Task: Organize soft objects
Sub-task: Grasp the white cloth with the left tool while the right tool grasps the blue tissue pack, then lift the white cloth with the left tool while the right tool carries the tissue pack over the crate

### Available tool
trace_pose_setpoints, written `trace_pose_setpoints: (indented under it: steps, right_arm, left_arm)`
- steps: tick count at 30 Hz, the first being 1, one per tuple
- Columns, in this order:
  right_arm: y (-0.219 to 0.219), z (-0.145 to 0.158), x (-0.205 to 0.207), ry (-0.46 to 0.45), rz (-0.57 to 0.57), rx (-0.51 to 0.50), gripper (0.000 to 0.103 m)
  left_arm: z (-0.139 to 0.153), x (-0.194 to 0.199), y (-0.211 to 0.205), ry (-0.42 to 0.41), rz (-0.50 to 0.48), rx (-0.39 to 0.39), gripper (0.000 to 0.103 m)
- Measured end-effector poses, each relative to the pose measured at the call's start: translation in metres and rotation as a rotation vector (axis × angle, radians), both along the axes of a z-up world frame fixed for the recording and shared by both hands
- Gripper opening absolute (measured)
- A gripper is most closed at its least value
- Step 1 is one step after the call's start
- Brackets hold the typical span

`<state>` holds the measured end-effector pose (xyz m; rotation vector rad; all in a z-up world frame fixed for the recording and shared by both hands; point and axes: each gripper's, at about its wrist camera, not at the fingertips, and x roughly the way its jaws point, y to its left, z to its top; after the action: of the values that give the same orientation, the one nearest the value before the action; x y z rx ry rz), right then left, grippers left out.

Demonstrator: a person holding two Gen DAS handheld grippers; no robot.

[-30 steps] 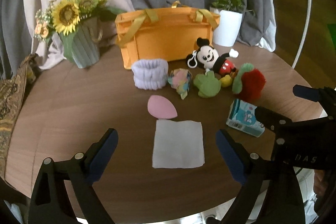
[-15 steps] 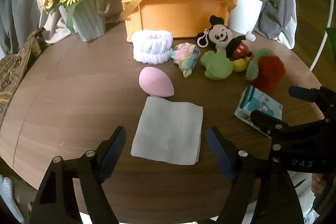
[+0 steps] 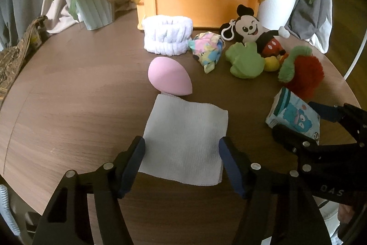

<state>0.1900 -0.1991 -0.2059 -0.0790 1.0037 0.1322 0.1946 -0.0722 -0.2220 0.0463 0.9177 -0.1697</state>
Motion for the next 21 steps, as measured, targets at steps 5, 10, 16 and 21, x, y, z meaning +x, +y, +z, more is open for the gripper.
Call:
trace_pose_setpoints:
  steps: [5, 10, 16, 21]
  right_arm:
    - [0.001, -0.002, -0.001, 0.015, -0.001, 0.006, 0.071]
    - [0.003, 0.001, -0.002, 0.010, -0.002, 0.006, 0.070]
    - [0.005, 0.008, -0.003, -0.003, -0.001, 0.026, 0.069]
    - [0.004, 0.017, -0.002, -0.019, -0.009, 0.038, 0.069]
  left_arm:
    - [0.001, -0.001, 0.001, -0.004, 0.000, -0.010, 0.036]
    - [0.003, 0.000, 0.002, 0.009, -0.015, -0.039, 0.014]
    - [0.013, -0.002, 0.004, 0.017, -0.021, -0.080, 0.011]
    - [0.026, -0.004, 0.006, 0.000, -0.019, -0.100, 0.011]
